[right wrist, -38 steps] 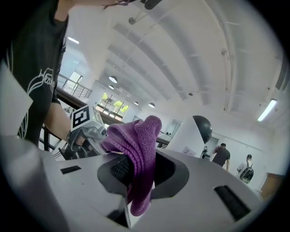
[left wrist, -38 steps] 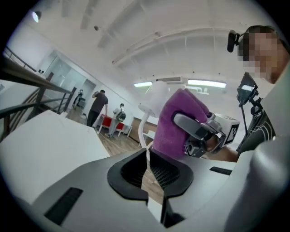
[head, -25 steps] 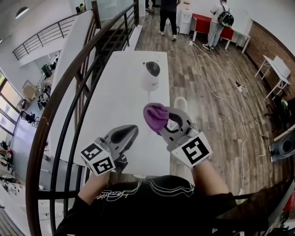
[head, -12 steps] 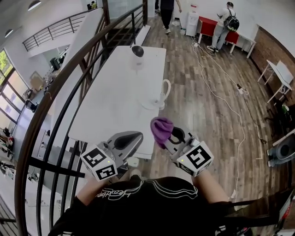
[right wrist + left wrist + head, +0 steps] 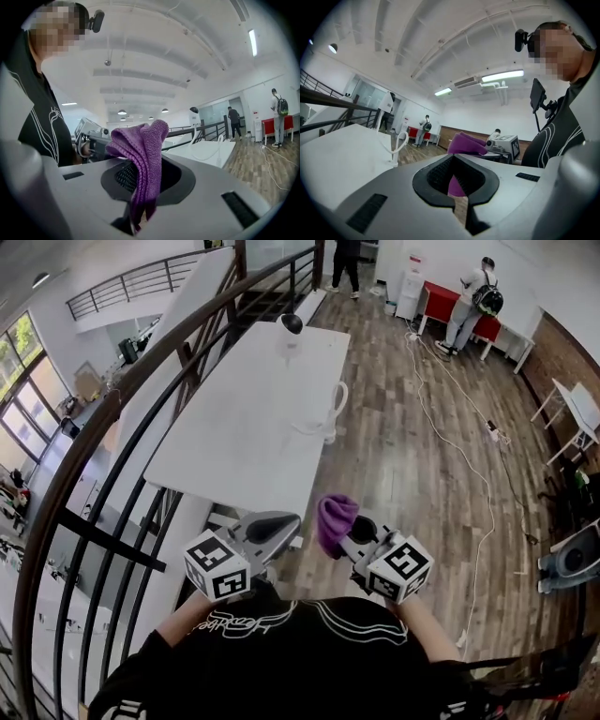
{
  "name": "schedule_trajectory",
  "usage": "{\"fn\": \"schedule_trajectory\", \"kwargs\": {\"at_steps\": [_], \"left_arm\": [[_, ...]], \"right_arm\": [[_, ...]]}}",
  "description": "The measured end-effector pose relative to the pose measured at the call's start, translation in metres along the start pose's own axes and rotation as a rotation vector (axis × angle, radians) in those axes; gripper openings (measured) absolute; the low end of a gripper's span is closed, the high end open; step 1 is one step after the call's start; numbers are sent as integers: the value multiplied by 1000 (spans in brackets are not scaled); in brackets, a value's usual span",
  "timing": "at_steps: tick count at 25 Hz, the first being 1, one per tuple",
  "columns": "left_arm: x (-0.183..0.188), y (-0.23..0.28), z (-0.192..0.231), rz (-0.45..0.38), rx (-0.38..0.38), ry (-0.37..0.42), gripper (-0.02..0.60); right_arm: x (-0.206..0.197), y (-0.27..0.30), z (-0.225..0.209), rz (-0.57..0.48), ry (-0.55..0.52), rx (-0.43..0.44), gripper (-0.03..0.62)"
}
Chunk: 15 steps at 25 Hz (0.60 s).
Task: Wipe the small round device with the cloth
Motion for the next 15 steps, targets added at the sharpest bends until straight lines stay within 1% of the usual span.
{"fn": "schedule_trajectory", "kwargs": {"at_steps": [5,9,13,15], "left_arm": [[-8,-3,-14,10,16,-11,8],[-5,-7,-20,4,30,-8,8],[2,-9,-17,6,40,-8,8],[0,-9,-17,7,41,-8,8]], "right_arm": [[-12,-9,10,30,16,16,58],[-8,-14,16,21,14,22,58],[-1,-13,14,12,17,24,58],[-4,-14,13,7,20,20,58]]}}
Point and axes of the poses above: the fingertips, and each gripper's own axes: y forward along the fingers, z to its left, x out of its top, the point moved 7 cm from there along -y, backward along the fingers, and after that the axes turned 7 degrees about y, right-handed, at the moved point
